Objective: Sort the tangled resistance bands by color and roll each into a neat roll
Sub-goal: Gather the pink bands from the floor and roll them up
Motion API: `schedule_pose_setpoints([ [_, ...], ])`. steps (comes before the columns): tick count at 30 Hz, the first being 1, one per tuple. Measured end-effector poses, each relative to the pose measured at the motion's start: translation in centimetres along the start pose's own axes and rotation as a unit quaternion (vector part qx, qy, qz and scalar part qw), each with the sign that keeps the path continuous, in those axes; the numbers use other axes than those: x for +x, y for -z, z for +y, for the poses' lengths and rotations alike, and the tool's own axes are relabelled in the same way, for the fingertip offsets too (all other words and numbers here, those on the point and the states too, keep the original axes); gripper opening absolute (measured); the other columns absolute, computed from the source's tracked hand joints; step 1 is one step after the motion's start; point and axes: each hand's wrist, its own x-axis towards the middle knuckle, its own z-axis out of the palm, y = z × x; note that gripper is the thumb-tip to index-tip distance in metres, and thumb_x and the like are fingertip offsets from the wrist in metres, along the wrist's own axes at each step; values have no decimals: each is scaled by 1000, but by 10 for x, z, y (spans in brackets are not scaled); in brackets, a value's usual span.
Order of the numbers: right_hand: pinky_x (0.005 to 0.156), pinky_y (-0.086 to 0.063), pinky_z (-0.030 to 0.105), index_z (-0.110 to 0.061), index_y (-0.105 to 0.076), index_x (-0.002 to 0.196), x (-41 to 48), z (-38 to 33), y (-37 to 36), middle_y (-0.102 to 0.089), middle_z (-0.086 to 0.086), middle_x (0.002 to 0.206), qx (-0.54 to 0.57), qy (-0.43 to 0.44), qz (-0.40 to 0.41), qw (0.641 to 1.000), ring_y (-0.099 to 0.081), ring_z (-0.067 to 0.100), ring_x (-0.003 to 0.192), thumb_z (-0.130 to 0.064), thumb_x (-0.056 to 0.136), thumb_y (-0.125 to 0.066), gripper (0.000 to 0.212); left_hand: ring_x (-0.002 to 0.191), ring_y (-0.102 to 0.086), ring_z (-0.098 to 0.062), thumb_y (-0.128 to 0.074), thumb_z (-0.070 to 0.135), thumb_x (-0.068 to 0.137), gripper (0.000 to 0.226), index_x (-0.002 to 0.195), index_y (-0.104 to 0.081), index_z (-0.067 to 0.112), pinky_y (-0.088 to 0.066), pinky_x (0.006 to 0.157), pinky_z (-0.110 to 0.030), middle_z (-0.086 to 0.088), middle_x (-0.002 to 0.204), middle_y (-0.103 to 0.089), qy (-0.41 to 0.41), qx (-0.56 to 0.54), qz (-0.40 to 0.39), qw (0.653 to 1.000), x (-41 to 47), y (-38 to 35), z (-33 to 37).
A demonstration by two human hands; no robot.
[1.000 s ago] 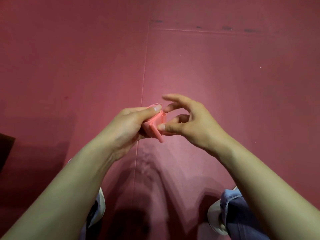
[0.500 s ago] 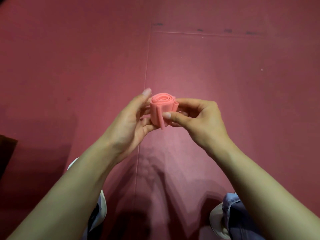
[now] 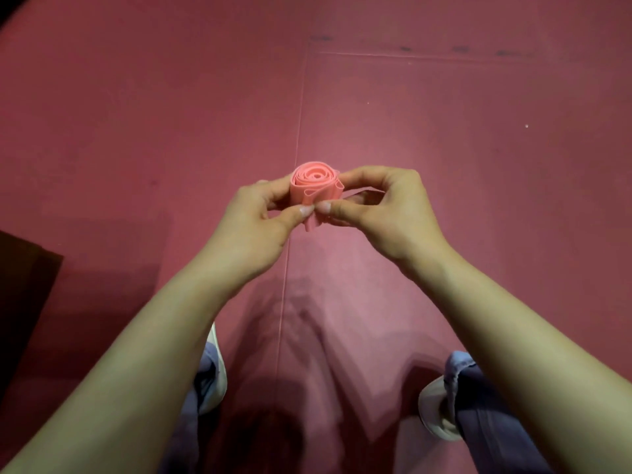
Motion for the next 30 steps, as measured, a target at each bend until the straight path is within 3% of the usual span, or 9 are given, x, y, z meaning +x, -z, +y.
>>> schedule_pose_setpoints([
  [2, 84, -56, 47, -19, -67, 84, -17, -8, -4, -71, 21, 75, -6, 1, -35, 999, -71, 28, 75, -4, 70, -81, 25, 99, -64, -7, -61, 3, 90, 34, 115, -66, 24, -46, 96, -26, 2, 107, -71, 4, -4, 22, 1000, -20, 7, 6],
  [5, 86, -56, 43, -11, -67, 89, -49, -25, -7, -68, 27, 81, 24, 18, -109, 994, -68, 28, 76, 6, 75, -73, 23, 84, -62, -12, -66, 5, 87, 31, 107, -60, 28, -47, 87, -33, 0, 86, -71, 28, -33, 79, 996, -60, 25, 17],
  [9, 74, -60, 31, 2, -65, 87, -102, -63, -18, -68, 18, 77, 73, 35, -177, 981, -70, 22, 68, 12, 78, -67, 14, 79, -67, -9, -70, 3, 82, 19, 88, -63, 19, -51, 81, -24, 3, 81, -72, 11, -46, 110, 993, -134, 58, 43],
  [13, 63, -58, 27, -1, -65, 78, -157, -114, -39, -65, 9, 68, 14, 107, -188, 976, -62, 14, 61, 8, 75, -72, 12, 75, -65, 5, -73, 5, 78, 20, 86, -70, 23, -46, 71, -7, 11, 81, -71, -39, 19, 158, 986, -205, 94, 84],
  [18, 62, -53, 34, -10, -68, 76, -220, -166, -59, -67, 8, 70, -33, 201, -172, 964, -56, 13, 63, -5, 70, -80, 15, 77, -64, 1, -74, 7, 78, 29, 94, -72, 31, -46, 72, -9, 4, 90, -72, -91, 59, 221, 969, -276, 132, 124],
  [22, 58, -54, 24, -8, -65, 77, -266, -198, -73, -72, 1, 86, -26, 242, -174, 954, -61, 14, 65, 0, 72, -78, 16, 77, -62, 2, -72, 8, 81, 30, 98, -72, 33, -44, 72, -9, 7, 91, -73, -110, 69, 251, 959, -325, 150, 144],
  [25, 69, -59, 39, -10, -64, 75, -289, -213, -81, -71, 7, 79, -36, 265, -164, 950, -68, 26, 68, 0, 71, -79, 18, 76, -62, 5, -71, 10, 82, 34, 93, -71, 41, -47, 75, -14, 14, 86, -74, -127, 71, 271, 951, -350, 160, 155],
  [27, 76, -58, 48, -11, -64, 76, -296, -222, -87, -72, 12, 79, -44, 271, -155, 949, -69, 34, 75, -1, 70, -80, 21, 77, -62, 13, -71, 9, 82, 37, 89, -69, 46, -45, 72, -6, 30, 86, -70, -127, 66, 280, 949, -358, 166, 161],
  [30, 76, -57, 49, -14, -63, 91, -294, -236, -98, -69, 8, 80, -33, 272, -160, 948, -65, 29, 69, 2, 68, -80, 33, 80, -64, 11, -70, 6, 83, 39, 90, -69, 44, -48, 77, -10, 32, 88, -69, -104, 46, 298, 948, -359, 178, 165],
])
